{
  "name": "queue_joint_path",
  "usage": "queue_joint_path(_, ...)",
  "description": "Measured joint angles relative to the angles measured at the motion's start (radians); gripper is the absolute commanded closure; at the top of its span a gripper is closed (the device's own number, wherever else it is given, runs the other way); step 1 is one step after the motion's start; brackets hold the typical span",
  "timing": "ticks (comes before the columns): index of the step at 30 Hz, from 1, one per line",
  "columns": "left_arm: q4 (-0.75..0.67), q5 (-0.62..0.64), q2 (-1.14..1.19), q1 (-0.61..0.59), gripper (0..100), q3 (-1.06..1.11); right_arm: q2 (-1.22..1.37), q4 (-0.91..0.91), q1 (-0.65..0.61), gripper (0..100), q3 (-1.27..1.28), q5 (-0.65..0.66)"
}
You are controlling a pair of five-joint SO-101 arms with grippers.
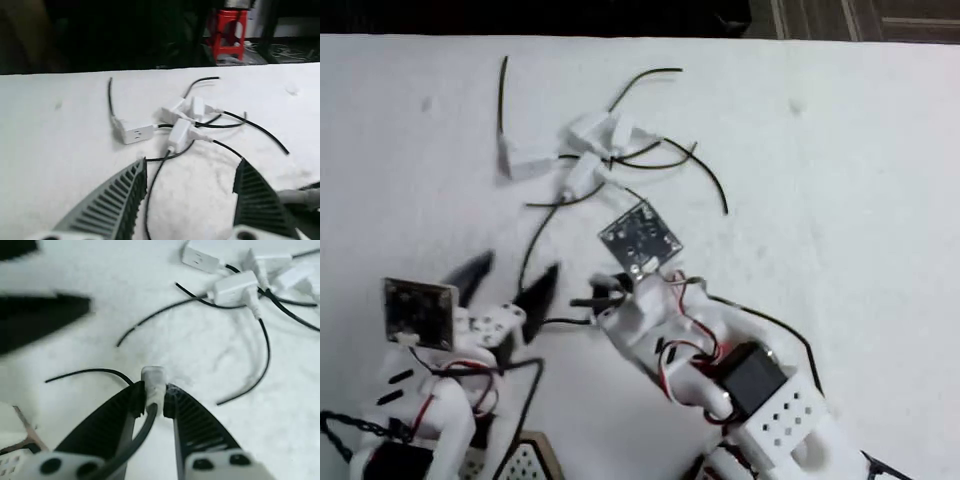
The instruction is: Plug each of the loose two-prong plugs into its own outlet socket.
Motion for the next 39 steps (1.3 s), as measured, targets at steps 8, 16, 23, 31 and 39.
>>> queue_joint_path(8, 0.0, -0.115, 0.0, -0.342, 72, 0.063, 0.261, 0.006, 0.071, 98.2, 0.0, -0.068)
queue_joint_path(16, 0.0, -0.213, 0.0, -0.52, 72, 0.249, 0.537, 0.006, 0.147, 98.2, -0.049, -0.141)
queue_joint_path(23, 0.0, -0.233, 0.003, -0.532, 72, 0.385, 0.554, 0.005, 0.17, 98.2, -0.049, -0.146)
queue_joint_path(31, 0.0, -0.236, 0.003, -0.532, 71, 0.428, 0.554, -0.061, 0.153, 98.2, -0.048, -0.146)
queue_joint_path(39, -0.009, -0.304, 0.008, -0.532, 72, 0.463, 0.554, -0.1, 0.152, 98.2, -0.012, -0.146)
